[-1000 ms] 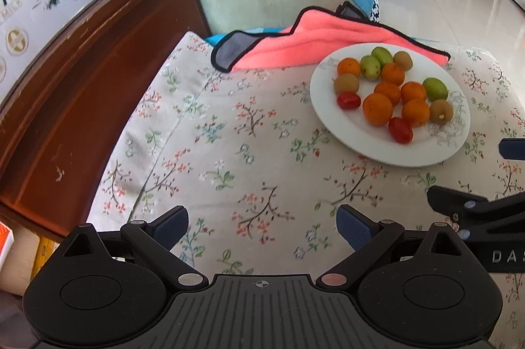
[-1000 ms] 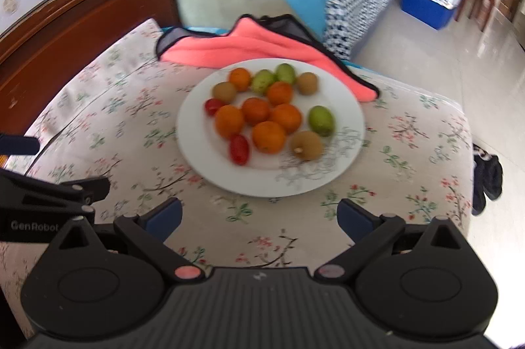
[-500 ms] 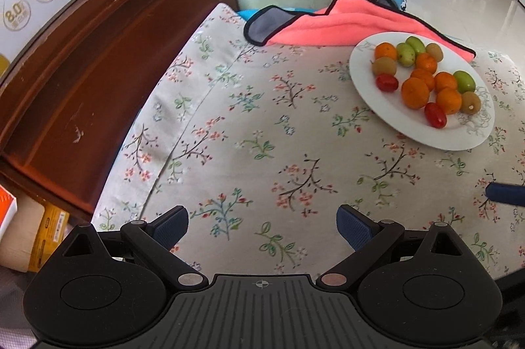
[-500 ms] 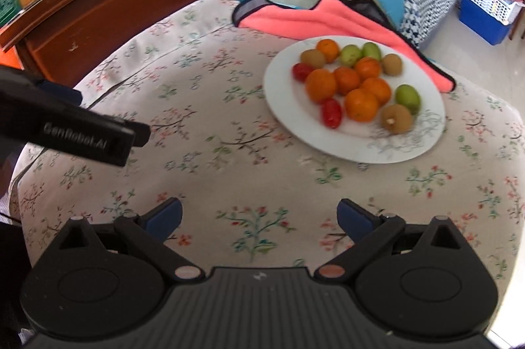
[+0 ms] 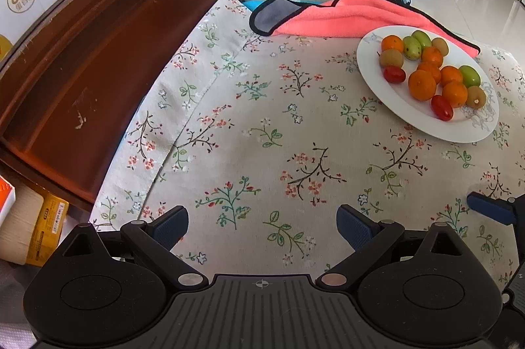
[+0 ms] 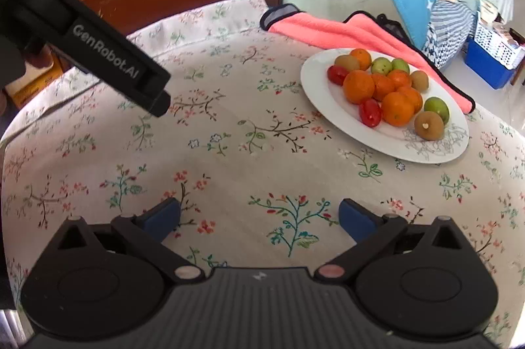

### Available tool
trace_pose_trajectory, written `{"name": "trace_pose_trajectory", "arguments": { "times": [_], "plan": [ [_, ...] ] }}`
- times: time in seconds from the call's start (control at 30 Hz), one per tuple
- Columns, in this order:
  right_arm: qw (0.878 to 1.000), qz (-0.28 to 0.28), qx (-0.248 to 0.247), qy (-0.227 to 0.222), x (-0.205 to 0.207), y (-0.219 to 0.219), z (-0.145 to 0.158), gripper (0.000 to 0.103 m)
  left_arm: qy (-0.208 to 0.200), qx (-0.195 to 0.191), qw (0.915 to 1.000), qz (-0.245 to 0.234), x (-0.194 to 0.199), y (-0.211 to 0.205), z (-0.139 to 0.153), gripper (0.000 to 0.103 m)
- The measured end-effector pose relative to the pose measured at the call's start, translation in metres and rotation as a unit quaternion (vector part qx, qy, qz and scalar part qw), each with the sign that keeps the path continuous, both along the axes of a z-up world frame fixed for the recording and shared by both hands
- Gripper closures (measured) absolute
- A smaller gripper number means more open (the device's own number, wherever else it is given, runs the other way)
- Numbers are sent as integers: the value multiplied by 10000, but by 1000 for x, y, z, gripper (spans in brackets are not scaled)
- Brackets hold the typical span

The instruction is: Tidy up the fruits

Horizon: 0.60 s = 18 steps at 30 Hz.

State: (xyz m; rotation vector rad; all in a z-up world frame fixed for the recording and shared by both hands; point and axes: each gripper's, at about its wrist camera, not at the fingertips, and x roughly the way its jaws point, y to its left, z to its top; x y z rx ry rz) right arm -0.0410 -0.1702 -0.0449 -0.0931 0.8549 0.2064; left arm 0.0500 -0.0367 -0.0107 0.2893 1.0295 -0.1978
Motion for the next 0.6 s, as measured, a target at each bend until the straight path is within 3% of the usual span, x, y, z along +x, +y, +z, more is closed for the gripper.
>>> {"name": "trace_pose_trajectory", "arguments": {
  "times": [0.37, 0.6],
  "plan": [
    [9975, 61, 48, -697, -3, 14, -10, 1, 176, -81, 9998, 39, 1, 5, -6, 5],
    [9967, 109, 129, -790, 2, 16, -12, 1, 275, -113, 9995, 61, 3, 6, -9, 5]
  ]
}}
